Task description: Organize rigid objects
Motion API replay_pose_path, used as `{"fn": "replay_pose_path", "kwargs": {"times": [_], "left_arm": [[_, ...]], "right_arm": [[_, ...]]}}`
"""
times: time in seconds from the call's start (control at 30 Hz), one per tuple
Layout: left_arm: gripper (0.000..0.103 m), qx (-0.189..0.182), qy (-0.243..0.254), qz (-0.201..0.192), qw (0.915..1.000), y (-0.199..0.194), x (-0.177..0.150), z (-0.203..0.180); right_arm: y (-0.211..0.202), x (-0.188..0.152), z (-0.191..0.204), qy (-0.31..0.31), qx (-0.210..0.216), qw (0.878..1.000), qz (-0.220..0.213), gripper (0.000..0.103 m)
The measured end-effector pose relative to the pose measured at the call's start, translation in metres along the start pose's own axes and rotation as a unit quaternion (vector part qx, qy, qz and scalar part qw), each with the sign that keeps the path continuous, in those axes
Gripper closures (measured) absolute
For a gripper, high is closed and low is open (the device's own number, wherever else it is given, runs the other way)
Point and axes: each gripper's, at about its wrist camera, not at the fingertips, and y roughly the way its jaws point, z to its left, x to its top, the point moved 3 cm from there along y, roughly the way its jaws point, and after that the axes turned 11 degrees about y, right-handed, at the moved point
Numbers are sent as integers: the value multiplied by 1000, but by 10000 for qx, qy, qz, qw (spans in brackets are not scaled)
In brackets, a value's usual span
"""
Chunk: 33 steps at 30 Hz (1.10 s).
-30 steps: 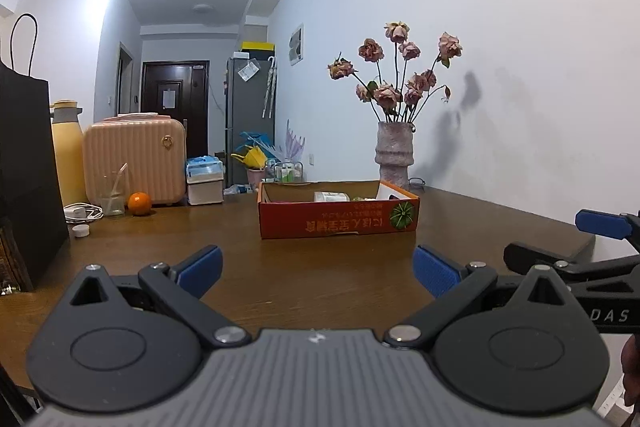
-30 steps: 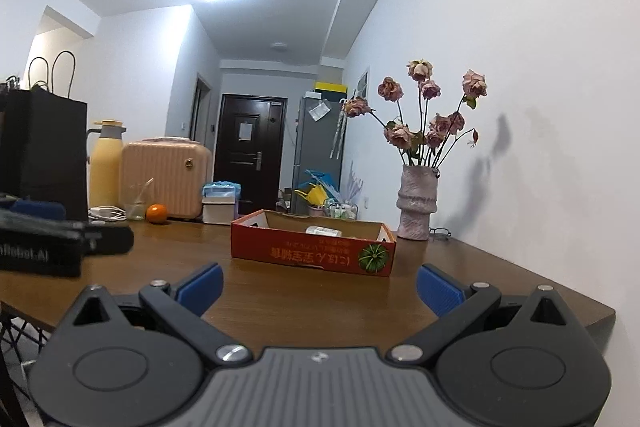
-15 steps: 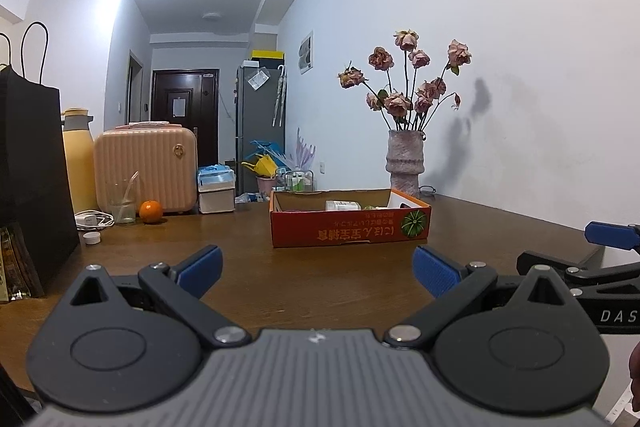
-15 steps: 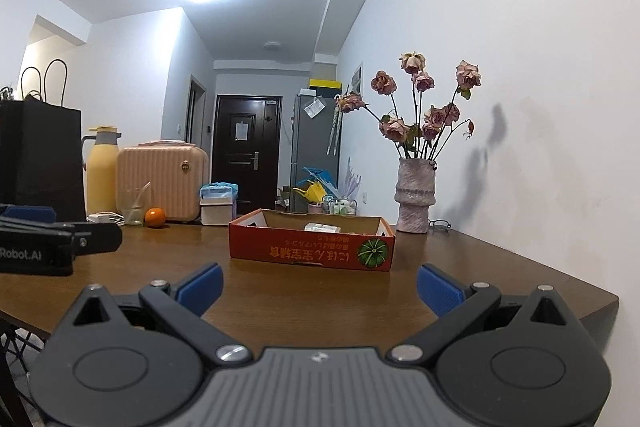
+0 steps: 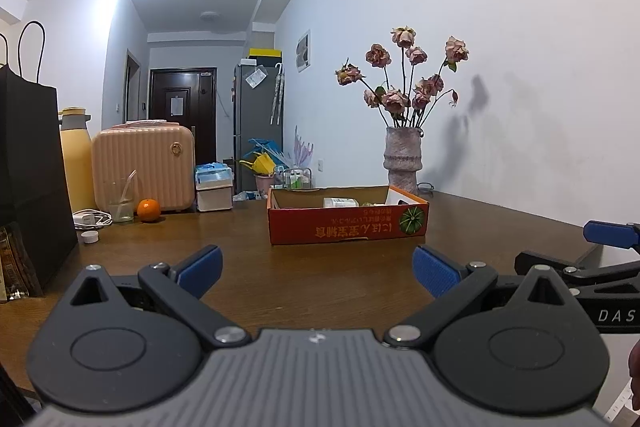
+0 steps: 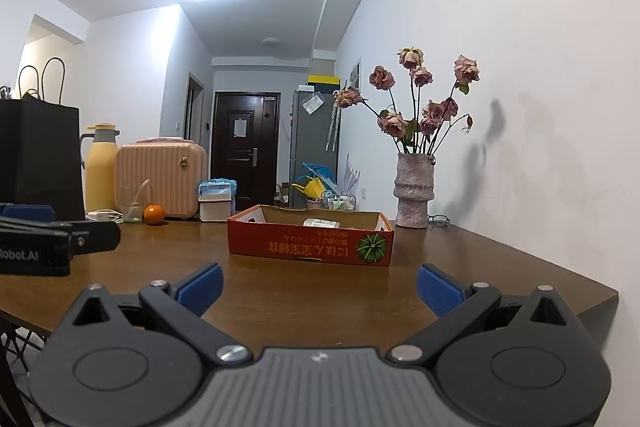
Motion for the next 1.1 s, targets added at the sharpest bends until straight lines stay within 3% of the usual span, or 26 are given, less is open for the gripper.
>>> {"fn": "replay_pose_path", "kwargs": {"times": [1.1], "left_arm": [[0, 44, 28, 36, 10000, 2, 0, -3]], "right_arm": [[1, 0, -2, 111, -21, 9999, 34, 0]]}}
